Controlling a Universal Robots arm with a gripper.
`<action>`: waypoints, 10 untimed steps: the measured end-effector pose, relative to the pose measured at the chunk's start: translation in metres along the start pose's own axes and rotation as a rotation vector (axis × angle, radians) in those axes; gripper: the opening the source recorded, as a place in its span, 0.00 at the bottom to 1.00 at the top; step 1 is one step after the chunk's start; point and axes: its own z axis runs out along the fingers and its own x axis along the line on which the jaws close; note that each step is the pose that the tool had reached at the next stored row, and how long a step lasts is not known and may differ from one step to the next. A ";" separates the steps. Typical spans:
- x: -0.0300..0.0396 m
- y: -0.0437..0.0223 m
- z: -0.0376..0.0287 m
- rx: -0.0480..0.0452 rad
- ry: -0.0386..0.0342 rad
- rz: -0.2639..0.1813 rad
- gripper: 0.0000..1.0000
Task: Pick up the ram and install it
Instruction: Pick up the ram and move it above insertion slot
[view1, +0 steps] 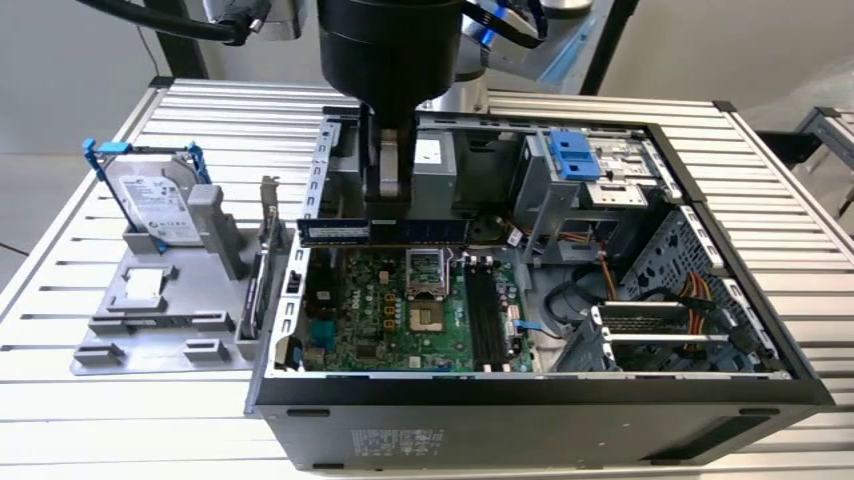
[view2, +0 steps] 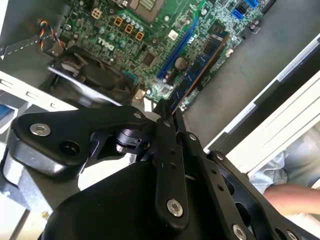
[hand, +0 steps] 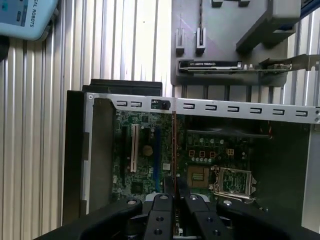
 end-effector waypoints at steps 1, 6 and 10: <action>0.0001 -0.0021 -0.0001 -0.0004 0.0000 0.000 0.00; 0.0004 -0.0119 -0.0003 -0.0025 0.0000 0.000 0.00; 0.0007 -0.0212 -0.0006 -0.0038 -0.0001 0.001 0.00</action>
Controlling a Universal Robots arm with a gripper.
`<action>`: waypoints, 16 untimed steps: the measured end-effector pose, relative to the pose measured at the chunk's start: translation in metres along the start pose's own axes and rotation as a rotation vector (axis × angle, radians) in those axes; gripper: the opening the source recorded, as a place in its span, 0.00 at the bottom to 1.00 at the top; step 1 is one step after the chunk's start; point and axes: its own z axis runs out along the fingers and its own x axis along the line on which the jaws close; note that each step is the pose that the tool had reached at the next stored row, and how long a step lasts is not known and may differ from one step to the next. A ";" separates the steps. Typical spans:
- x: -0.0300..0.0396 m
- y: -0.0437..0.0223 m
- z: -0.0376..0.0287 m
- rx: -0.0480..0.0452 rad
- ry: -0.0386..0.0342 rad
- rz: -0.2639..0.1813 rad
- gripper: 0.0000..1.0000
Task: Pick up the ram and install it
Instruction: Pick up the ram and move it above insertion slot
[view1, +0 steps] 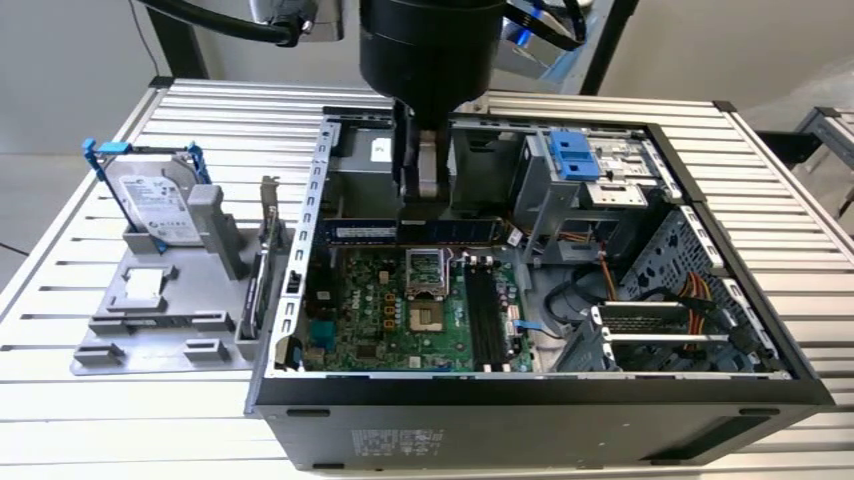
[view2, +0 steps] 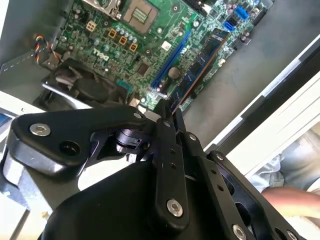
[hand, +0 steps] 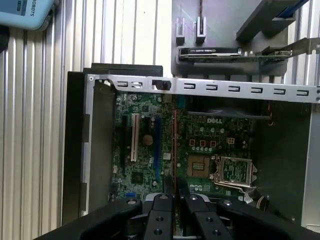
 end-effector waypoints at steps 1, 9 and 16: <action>0.0001 -0.0022 -0.0001 -0.0003 0.0001 0.000 0.00; 0.0007 -0.0208 -0.0006 -0.0022 -0.0002 0.003 0.00; 0.0012 -0.0369 -0.0011 -0.0035 -0.0002 0.003 0.00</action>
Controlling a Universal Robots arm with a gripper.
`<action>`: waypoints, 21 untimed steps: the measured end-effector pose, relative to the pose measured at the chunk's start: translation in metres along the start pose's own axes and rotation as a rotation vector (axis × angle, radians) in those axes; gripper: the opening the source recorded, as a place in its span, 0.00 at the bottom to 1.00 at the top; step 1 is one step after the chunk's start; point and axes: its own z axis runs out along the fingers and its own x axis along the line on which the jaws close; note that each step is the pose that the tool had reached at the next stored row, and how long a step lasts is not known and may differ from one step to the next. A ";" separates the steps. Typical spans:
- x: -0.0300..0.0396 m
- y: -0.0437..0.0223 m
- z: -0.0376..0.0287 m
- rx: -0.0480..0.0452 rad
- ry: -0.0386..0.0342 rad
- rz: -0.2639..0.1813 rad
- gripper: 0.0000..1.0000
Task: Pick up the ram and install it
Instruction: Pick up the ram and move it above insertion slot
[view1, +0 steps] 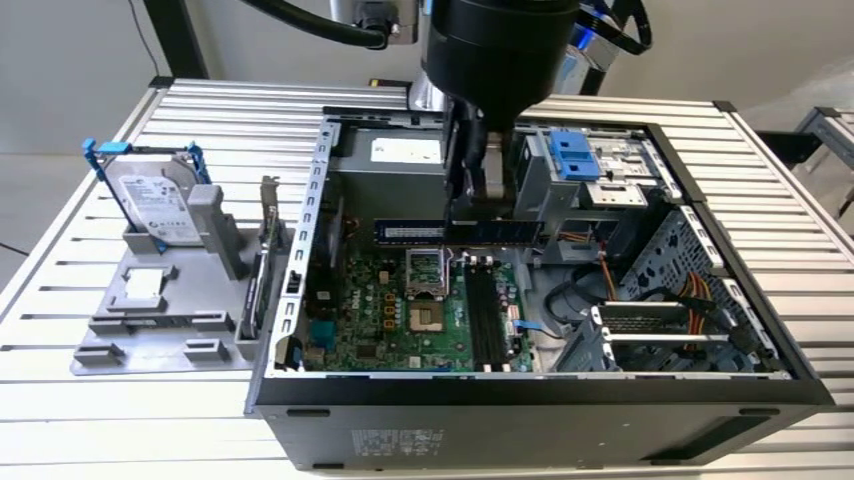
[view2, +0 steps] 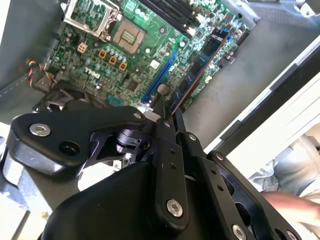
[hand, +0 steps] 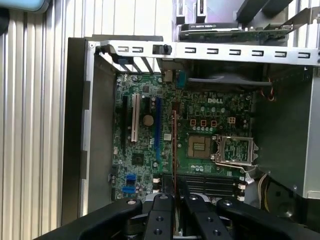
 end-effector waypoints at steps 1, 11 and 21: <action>0.0001 -0.0022 -0.0001 -0.0002 0.0001 0.000 0.00; 0.0007 -0.0231 -0.0008 -0.0010 0.0001 0.000 0.00; 0.0012 -0.0407 -0.0013 -0.0013 0.0000 0.000 0.00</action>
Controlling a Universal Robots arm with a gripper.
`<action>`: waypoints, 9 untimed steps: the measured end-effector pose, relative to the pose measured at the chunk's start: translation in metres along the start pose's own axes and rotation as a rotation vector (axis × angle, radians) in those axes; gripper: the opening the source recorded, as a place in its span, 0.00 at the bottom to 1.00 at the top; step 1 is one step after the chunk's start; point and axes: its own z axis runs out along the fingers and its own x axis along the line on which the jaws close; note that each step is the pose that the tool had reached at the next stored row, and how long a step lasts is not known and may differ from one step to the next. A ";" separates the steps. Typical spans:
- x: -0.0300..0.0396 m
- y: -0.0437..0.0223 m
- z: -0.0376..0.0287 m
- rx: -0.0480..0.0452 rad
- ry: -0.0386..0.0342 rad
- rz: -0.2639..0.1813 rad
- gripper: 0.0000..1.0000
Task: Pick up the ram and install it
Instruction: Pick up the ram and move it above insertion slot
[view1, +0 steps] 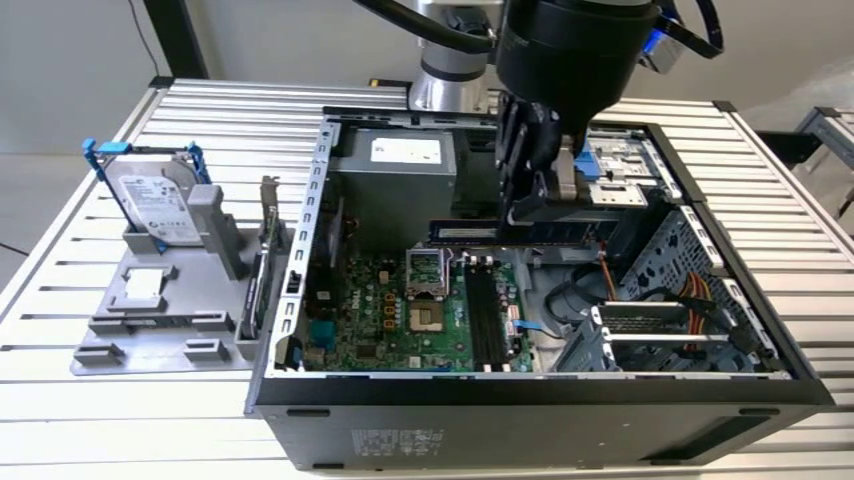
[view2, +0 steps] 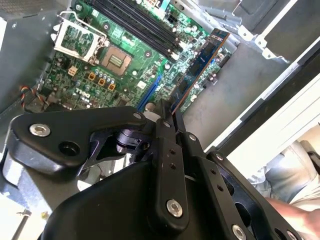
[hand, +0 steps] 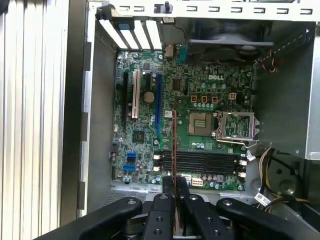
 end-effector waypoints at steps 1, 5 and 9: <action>0.0000 -0.0012 0.0000 0.0000 0.0000 0.000 0.00; 0.0002 -0.0054 -0.0002 0.0000 0.0000 0.000 0.00; 0.0002 -0.0058 -0.0002 0.0000 0.0000 0.001 0.00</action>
